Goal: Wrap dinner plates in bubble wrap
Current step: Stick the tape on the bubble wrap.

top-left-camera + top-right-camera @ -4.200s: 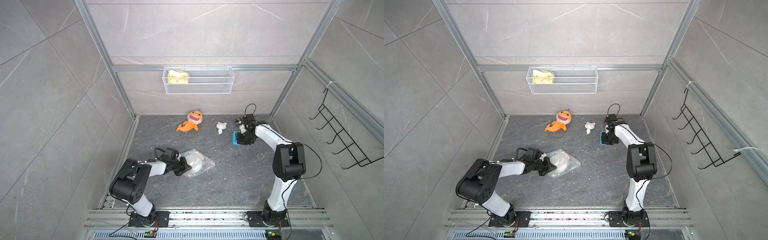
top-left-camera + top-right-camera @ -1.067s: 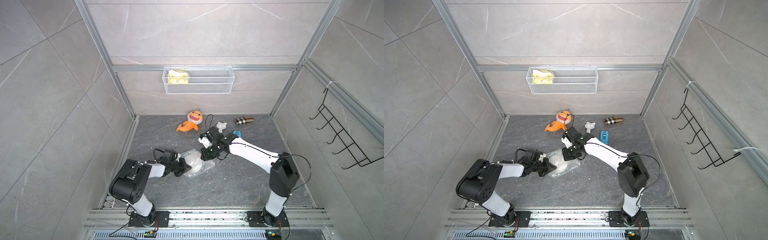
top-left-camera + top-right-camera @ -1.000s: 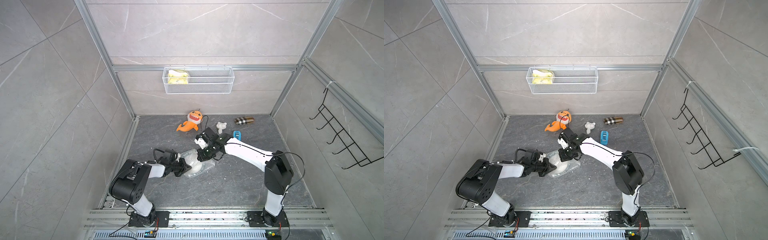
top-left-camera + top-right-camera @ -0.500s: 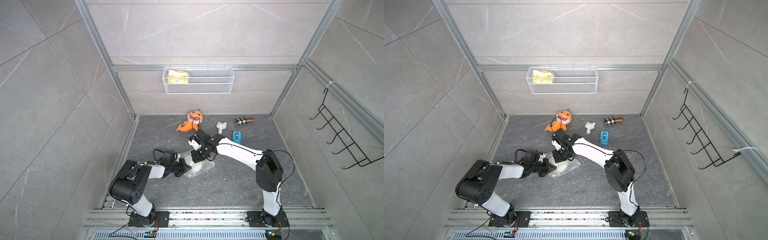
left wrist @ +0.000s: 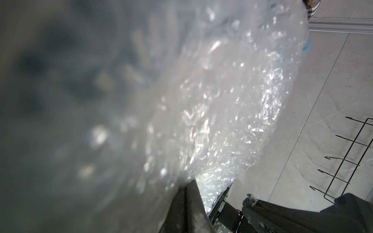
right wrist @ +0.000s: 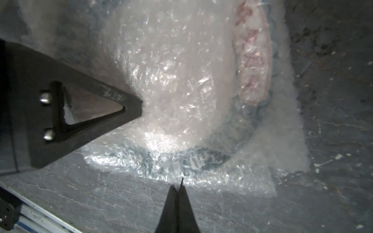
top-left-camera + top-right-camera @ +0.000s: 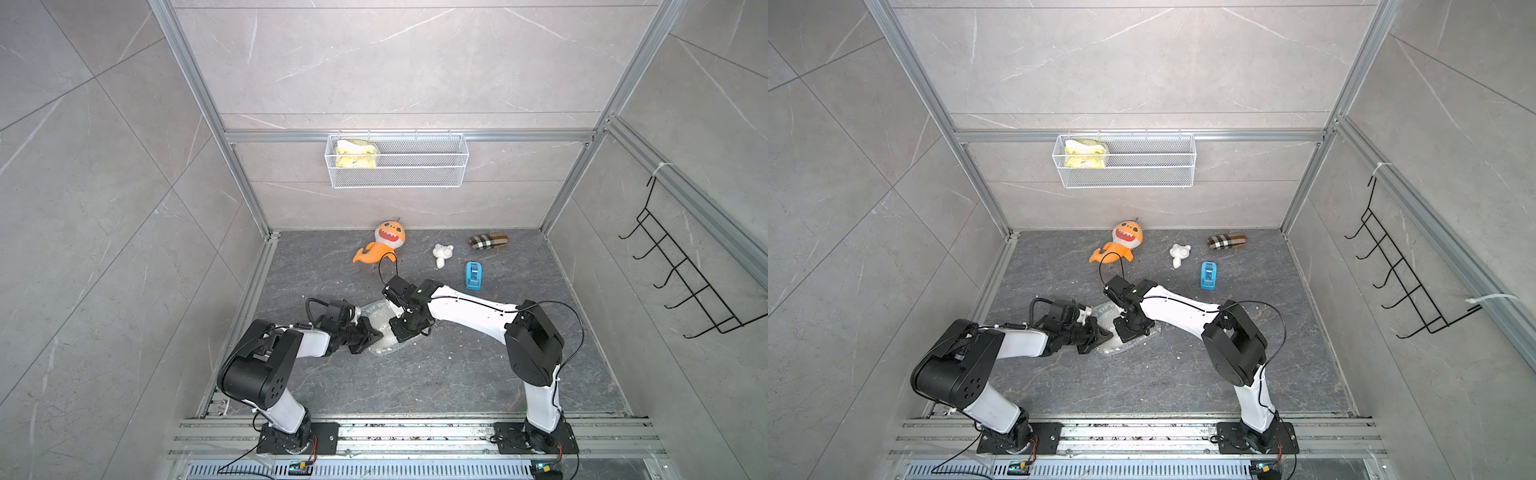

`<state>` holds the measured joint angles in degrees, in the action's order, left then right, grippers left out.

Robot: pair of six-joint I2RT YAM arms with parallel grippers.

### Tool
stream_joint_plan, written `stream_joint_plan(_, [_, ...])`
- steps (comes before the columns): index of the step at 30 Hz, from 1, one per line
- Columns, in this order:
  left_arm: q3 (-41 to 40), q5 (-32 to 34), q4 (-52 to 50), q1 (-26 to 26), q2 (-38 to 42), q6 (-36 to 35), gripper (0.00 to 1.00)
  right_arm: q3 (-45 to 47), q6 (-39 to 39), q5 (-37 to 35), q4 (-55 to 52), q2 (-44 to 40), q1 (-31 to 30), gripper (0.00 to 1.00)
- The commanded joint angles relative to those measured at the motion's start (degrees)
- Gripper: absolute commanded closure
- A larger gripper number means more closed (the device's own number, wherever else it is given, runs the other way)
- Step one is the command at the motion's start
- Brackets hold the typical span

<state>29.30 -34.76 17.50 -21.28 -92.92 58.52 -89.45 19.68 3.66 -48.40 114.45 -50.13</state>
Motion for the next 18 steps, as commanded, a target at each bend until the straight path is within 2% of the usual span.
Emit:
stream_joint_plan(1, [-3.92, 8.68, -13.29, -0.17, -3.05, 0.28, 0.95, -0.19, -0.63, -2.85, -1.74, 1.88, -0.41, 1.0])
stream_joint_plan(11, [-3.87, 8.65, -13.21, -0.16, -3.39, 0.27, 0.95, -1.68, 0.13, -5.67, -3.74, 4.46, -0.85, 1.0])
stream_joint_plan(13, [-3.82, 8.6, -13.19, -0.17, -3.57, 0.23, 0.95, -1.82, 0.01, -6.49, -4.31, 4.46, -0.93, 0.95])
stream_joint_plan(16, [-3.79, 8.53, -13.08, -0.17, -3.74, 0.13, 0.95, -2.14, -0.17, -6.35, -4.82, 4.46, -0.92, 0.93])
stream_joint_plan(18, [-3.8, 8.55, -12.94, -0.12, -3.75, 0.26, 0.95, -2.24, -0.16, -5.88, -4.77, 4.54, -1.02, 0.87])
